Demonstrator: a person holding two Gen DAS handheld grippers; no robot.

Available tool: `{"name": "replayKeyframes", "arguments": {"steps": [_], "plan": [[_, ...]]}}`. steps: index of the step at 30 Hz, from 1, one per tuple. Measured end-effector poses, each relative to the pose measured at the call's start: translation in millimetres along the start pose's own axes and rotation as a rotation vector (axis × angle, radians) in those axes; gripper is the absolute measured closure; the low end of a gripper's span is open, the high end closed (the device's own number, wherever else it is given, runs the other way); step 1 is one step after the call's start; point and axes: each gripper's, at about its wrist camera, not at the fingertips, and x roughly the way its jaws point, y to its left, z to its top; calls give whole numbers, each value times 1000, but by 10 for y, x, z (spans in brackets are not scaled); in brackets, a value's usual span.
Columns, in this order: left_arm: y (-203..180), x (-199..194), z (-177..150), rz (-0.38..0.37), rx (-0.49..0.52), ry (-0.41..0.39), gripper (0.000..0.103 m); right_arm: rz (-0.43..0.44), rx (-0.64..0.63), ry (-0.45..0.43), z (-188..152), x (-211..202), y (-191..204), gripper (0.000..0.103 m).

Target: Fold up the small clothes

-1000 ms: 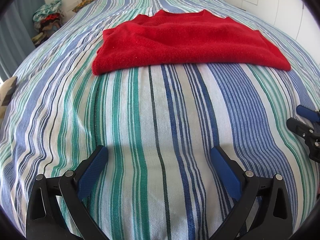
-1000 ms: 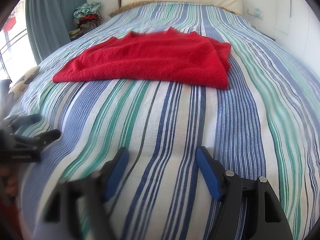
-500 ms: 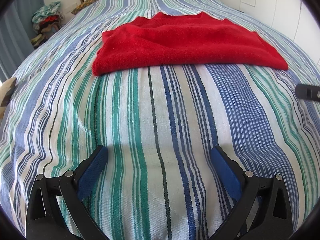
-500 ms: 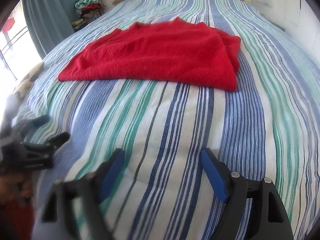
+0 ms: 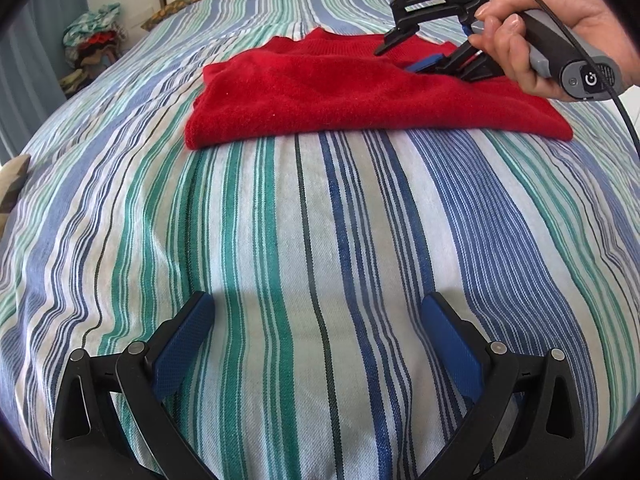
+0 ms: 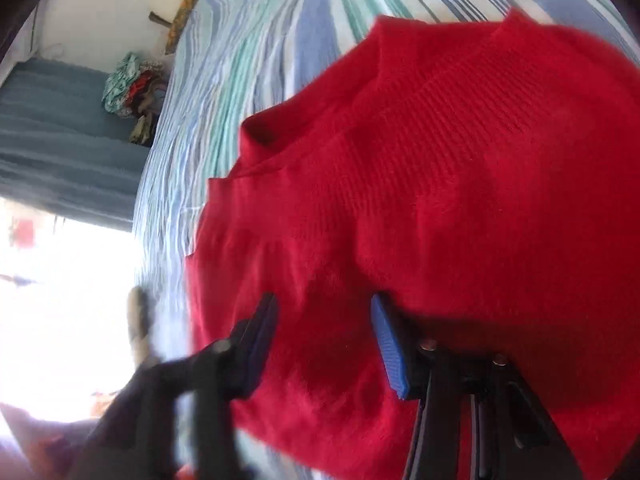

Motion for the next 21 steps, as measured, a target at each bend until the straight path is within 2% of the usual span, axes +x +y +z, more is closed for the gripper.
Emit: {"name": "replayKeyframes", "arguments": {"steps": [2,4,5,6,7,9,11,12,15,17,18,19,21], "plan": [[-4,3,0,-3,0,-2,1,28,17,-52,65,-62,5,67],[-2,4,-1,-8,0,-1,1,72,-35,-70,54,-195,143,65],[-2,5,0,-10,-1,-1,1,96,-58,-62,20,-276,213,63],[-1,10,5,-10,-1,-2,1,110,-76,-47,-46,-340,274,56],[-4,10,4,-9,0,-3,1,100,-90,-31,-129,-384,320,53],[-11,12,6,-7,1,-4,1,24,-102,-16,-277,-371,308,51],[-15,10,6,-5,1,-5,1,-80,-90,17,-364,-175,174,53],[-16,8,4,-3,2,-6,1,-88,-101,12,-384,-93,122,56],[-28,1,1,2,4,-11,1,-55,-131,-35,-408,-174,150,56],[-27,4,3,0,3,-11,1,27,-146,-86,-379,-413,173,56],[-27,4,2,-1,2,-11,1,38,-169,-134,-360,-608,171,54],[-28,2,0,-1,2,-11,1,28,-195,-183,-331,-808,145,51],[-21,0,8,-5,1,-2,1,-35,-233,-269,-250,-1177,-10,39]]}}
